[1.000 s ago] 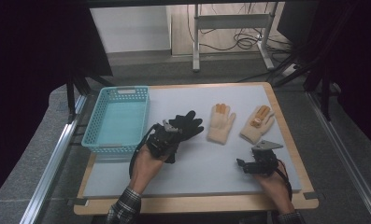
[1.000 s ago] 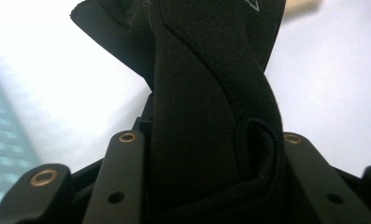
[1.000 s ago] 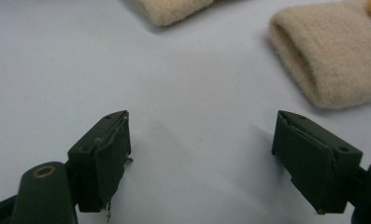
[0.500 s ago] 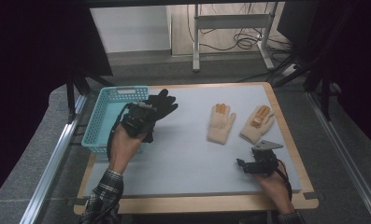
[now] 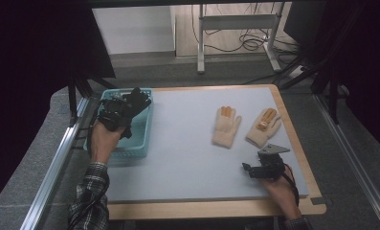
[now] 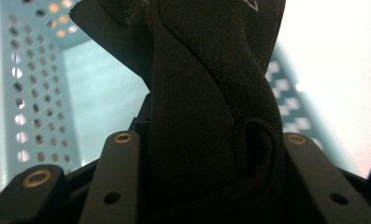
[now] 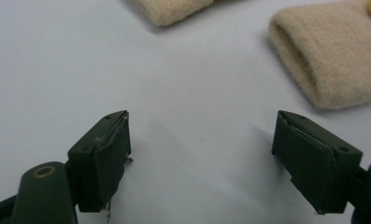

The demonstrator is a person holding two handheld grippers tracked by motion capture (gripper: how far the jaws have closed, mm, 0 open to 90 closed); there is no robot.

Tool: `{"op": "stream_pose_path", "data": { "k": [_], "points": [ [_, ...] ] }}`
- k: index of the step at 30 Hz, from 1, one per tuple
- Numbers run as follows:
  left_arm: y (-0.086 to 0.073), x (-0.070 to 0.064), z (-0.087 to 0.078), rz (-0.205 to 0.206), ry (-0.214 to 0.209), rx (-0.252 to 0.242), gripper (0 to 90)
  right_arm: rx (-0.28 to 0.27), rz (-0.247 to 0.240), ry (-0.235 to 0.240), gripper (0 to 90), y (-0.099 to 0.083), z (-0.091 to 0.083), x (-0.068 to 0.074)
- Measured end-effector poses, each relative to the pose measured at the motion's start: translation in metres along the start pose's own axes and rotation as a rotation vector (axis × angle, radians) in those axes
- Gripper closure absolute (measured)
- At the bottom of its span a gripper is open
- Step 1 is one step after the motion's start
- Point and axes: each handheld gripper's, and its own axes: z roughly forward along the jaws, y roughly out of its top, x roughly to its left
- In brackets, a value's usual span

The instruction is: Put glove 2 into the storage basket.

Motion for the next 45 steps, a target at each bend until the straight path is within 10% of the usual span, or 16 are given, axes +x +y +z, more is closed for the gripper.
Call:
{"op": "stream_pose_path", "data": {
  "k": [22, 27, 35, 45],
  "points": [
    [-0.002, 0.057, 0.072, -0.115, 0.142, 0.248, 54.9, -0.001, 0.000, 0.000, 19.2, 0.000, 0.000, 0.000],
    [-0.003, 0.058, 0.081, -0.105, 0.163, 0.290, 37.3, -0.001, 0.000, 0.000, 19.2, 0.000, 0.000, 0.000],
    [-0.001, 0.059, 0.069, -0.092, 0.081, 0.268, 7.7, -0.001, 0.000, 0.000, 19.2, 0.000, 0.000, 0.000],
    [-0.002, 0.064, 0.038, -0.139, -0.070, 0.070, 2.9, -0.001, 0.000, -0.001, 19.2, 0.000, 0.000, 0.000]
  ]
}}
